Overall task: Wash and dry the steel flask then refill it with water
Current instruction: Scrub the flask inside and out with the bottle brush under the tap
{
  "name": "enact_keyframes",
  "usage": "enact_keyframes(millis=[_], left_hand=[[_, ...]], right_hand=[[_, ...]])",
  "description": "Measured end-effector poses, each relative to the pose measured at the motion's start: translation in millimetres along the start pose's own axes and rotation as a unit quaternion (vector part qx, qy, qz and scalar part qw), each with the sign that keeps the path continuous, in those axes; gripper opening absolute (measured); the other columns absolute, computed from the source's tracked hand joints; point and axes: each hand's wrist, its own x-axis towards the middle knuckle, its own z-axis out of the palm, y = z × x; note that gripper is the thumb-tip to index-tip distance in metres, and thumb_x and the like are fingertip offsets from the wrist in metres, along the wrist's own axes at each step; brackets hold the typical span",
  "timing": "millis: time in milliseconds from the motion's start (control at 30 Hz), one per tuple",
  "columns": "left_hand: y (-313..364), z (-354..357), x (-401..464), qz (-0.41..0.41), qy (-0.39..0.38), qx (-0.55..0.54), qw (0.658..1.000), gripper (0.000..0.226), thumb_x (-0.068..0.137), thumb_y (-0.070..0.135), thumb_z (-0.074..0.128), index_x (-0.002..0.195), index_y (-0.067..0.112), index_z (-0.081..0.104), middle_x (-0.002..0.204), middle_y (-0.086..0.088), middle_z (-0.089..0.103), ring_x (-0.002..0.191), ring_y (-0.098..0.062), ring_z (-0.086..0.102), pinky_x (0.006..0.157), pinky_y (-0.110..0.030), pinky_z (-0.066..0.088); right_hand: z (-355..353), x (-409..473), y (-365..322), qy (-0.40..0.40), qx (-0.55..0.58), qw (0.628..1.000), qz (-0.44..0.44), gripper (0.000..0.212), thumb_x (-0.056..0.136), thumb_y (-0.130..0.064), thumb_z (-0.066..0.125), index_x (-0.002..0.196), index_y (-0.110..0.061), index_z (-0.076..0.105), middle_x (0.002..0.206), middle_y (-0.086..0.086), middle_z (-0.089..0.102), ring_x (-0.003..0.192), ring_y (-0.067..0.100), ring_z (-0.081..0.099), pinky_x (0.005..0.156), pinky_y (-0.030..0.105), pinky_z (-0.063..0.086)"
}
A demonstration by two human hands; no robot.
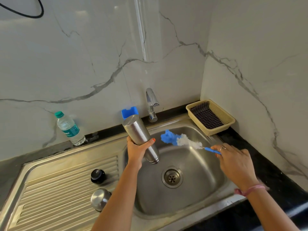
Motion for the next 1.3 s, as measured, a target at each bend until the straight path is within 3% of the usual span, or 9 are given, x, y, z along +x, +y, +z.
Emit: enact_keyframes(millis=[100, 233, 500, 600, 733, 867, 933, 1133, 1300], left_hand=[[-1.5, -3.5, -0.1, -0.002, 0.0, 0.003, 1.0, 0.091, 0.06, 0.015, 0.094, 0.134, 0.022, 0.041, 0.118, 0.0, 0.061, 0.106, -0.016, 0.063, 0.085, -0.035, 0.055], [-5.6, -7.0, -0.8, -0.012, 0.004, 0.008, 1.0, 0.093, 0.059, 0.016, 0.095, 0.134, 0.021, 0.041, 0.118, 0.001, 0.061, 0.106, -0.016, 0.063, 0.09, -0.039, 0.055], [-11.8, -13.8, -2.8, -0.018, -0.013, 0.007, 1.0, 0.094, 0.058, 0.016, 0.095, 0.134, 0.025, 0.039, 0.119, 0.003, 0.061, 0.107, -0.017, 0.063, 0.089, -0.04, 0.055], [-13.6, -15.4, -3.8, -0.012, -0.023, 0.019, 0.999, 0.093, 0.059, 0.014, 0.094, 0.134, 0.026, 0.039, 0.119, 0.003, 0.061, 0.107, -0.016, 0.062, 0.082, -0.034, 0.054], [-19.5, -17.6, -1.7, -0.011, -0.021, 0.049, 0.999, 0.097, 0.056, 0.017, 0.096, 0.134, 0.025, 0.04, 0.119, 0.002, 0.061, 0.109, -0.018, 0.062, 0.092, -0.043, 0.055], [-22.0, -18.7, -0.9, -0.007, -0.02, 0.079, 0.997, 0.096, 0.054, 0.021, 0.097, 0.132, 0.025, 0.042, 0.118, 0.003, 0.061, 0.107, -0.016, 0.062, 0.092, -0.043, 0.055], [-22.8, -19.2, 0.4, -0.005, -0.021, 0.09, 0.996, 0.093, 0.053, 0.023, 0.097, 0.129, 0.024, 0.045, 0.115, 0.004, 0.063, 0.105, -0.015, 0.063, 0.09, -0.041, 0.056], [-24.3, -12.8, 10.4, -0.016, -0.039, 0.151, 0.988, 0.086, 0.052, 0.027, 0.098, 0.123, 0.025, 0.048, 0.112, 0.003, 0.065, 0.098, -0.011, 0.064, 0.083, -0.033, 0.055], [-17.4, 6.2, 23.1, -0.014, -0.1, 0.193, 0.976, 0.1, 0.055, 0.019, 0.096, 0.134, 0.025, 0.036, 0.115, 0.007, 0.056, 0.104, -0.014, 0.057, 0.093, -0.037, 0.049]], right_hand=[[3.5, -0.7, -5.6, -0.037, -0.004, 0.999, 0.012, 0.038, 0.1, -0.036, 0.036, 0.137, -0.034, 0.047, 0.104, -0.012, 0.052, 0.081, 0.002, 0.051, 0.072, 0.023, 0.034], [3.2, -4.5, -11.1, -0.043, -0.032, 0.998, 0.034, 0.042, 0.1, -0.048, 0.024, 0.135, -0.04, 0.047, 0.094, -0.013, 0.051, 0.074, 0.002, 0.051, 0.078, 0.025, 0.037], [-3.0, -7.8, -21.5, -0.078, -0.059, 0.995, 0.025, 0.031, 0.101, -0.029, 0.033, 0.129, -0.031, 0.047, 0.094, -0.012, 0.049, 0.072, 0.004, 0.051, 0.083, 0.027, 0.039], [0.4, -8.5, -21.0, -0.08, -0.026, 0.996, 0.032, 0.025, 0.1, -0.023, 0.035, 0.12, -0.023, 0.05, 0.086, -0.011, 0.053, 0.068, 0.003, 0.053, 0.077, 0.023, 0.045], [0.6, -7.8, -20.8, -0.088, 0.07, 0.99, 0.081, 0.022, 0.101, -0.033, 0.037, 0.11, -0.021, 0.053, 0.064, -0.006, 0.057, 0.055, 0.004, 0.057, 0.06, 0.025, 0.055], [-10.0, -8.7, -18.4, -0.03, 0.045, 0.996, 0.077, 0.032, 0.099, -0.049, 0.037, 0.117, -0.03, 0.055, 0.059, -0.01, 0.056, 0.048, 0.002, 0.054, 0.043, 0.014, 0.039], [-12.1, -9.3, -18.6, -0.018, 0.022, 0.997, 0.076, 0.036, 0.099, -0.051, 0.035, 0.122, -0.033, 0.056, 0.059, -0.011, 0.055, 0.046, 0.002, 0.052, 0.041, 0.014, 0.037], [-17.6, -3.4, -16.4, -0.047, -0.044, 0.994, 0.085, 0.039, 0.102, -0.047, 0.027, 0.105, -0.03, 0.062, 0.061, -0.011, 0.052, 0.05, 0.002, 0.053, 0.048, 0.015, 0.044], [-14.6, -0.2, -13.7, -0.039, -0.033, 0.994, 0.095, 0.039, 0.101, -0.05, 0.027, 0.111, -0.033, 0.061, 0.06, -0.011, 0.051, 0.048, 0.001, 0.052, 0.047, 0.012, 0.043]])
